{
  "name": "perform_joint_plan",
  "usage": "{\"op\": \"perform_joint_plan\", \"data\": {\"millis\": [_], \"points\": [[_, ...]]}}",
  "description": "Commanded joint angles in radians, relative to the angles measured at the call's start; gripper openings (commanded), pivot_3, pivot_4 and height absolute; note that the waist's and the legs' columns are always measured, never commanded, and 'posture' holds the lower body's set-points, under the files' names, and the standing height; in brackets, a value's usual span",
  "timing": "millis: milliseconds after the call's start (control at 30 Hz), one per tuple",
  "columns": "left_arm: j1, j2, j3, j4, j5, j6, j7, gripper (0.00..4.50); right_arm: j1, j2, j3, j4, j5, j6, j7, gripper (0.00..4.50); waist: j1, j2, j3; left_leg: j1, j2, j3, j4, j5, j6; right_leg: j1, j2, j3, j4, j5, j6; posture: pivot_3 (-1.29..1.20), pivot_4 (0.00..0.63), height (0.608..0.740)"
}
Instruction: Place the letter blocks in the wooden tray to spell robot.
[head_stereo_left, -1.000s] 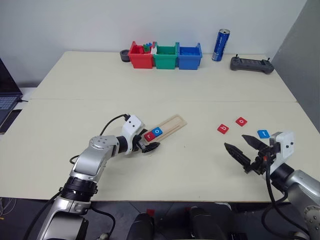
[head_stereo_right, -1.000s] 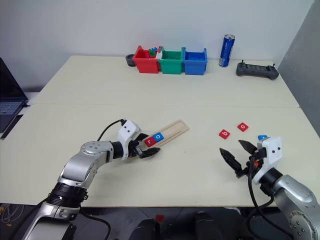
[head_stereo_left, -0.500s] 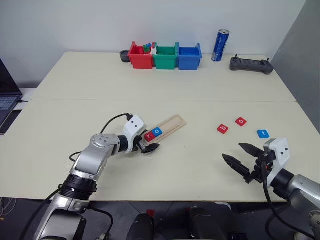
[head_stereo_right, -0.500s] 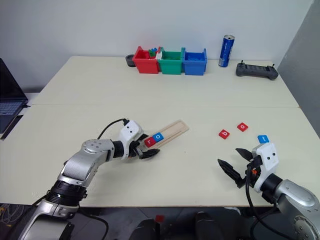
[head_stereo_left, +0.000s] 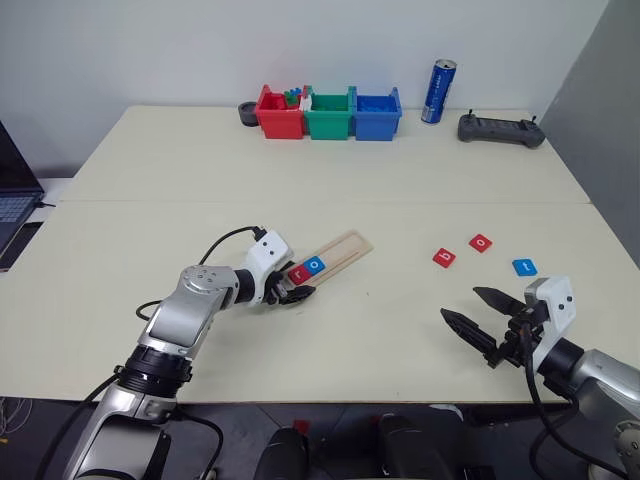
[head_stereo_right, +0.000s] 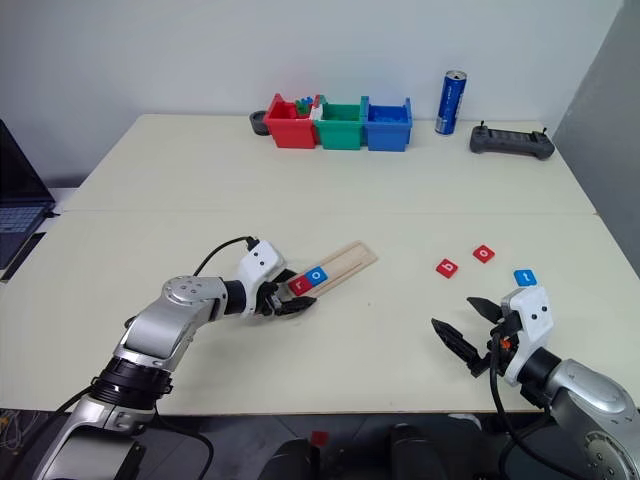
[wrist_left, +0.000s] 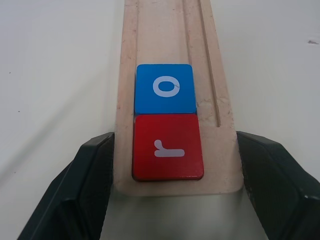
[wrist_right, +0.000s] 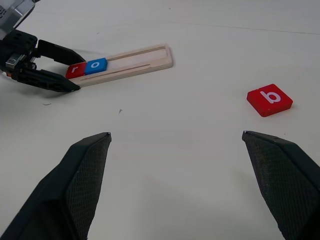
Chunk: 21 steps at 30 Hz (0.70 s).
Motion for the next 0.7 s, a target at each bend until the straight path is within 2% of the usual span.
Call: {"op": "perform_joint_plan", "data": {"millis": [33, 267, 433, 700], "points": [[0.039, 0.025, -0.041, 0.032, 0.010, -0.023, -0.069, 3.38, -0.005, -0.009, -0.024, -0.025, 0.003, -0.026, 0.015, 4.50, -0.002, 0.000, 0.000, 0.000, 0.000, 0.000, 0.000, 0.000, 0.000, 0.000, 0.000, 0.000, 0.000, 0.000, 0.000, 0.00, 0.150, 0.740], [0.055, 0.052, -0.088, -0.022, -0.016, -0.156, -0.250, 3.38, 0.107, -0.120, -0.006, -0.040, -0.153, -0.170, 0.165, 4.50, 0.001, 0.000, 0.000, -0.001, 0.000, 0.000, 0.000, 0.000, 0.000, 0.000, 0.000, 0.000, -0.001, 0.000, 0.001, 0.00, 0.150, 0.740], [0.034, 0.065, -0.151, -0.040, 0.000, -0.238, -0.373, 3.38, 0.216, -0.219, -0.054, -0.076, -0.163, -0.159, 0.267, 4.50, 0.011, 0.000, 0.000, -0.001, 0.000, 0.000, 0.000, 0.000, 0.000, 0.000, 0.000, 0.000, -0.001, -0.001, 0.001, 0.00, 0.150, 0.740], [-0.023, 0.036, -0.230, 0.004, 0.063, -0.344, -0.441, 3.38, 0.294, -0.241, -0.086, -0.109, -0.190, -0.158, 0.313, 4.50, 0.018, -0.001, 0.000, -0.002, 0.000, 0.000, 0.001, 0.000, 0.000, 0.000, 0.000, 0.000, -0.001, -0.001, 0.001, 0.00, 0.150, 0.740]]}}
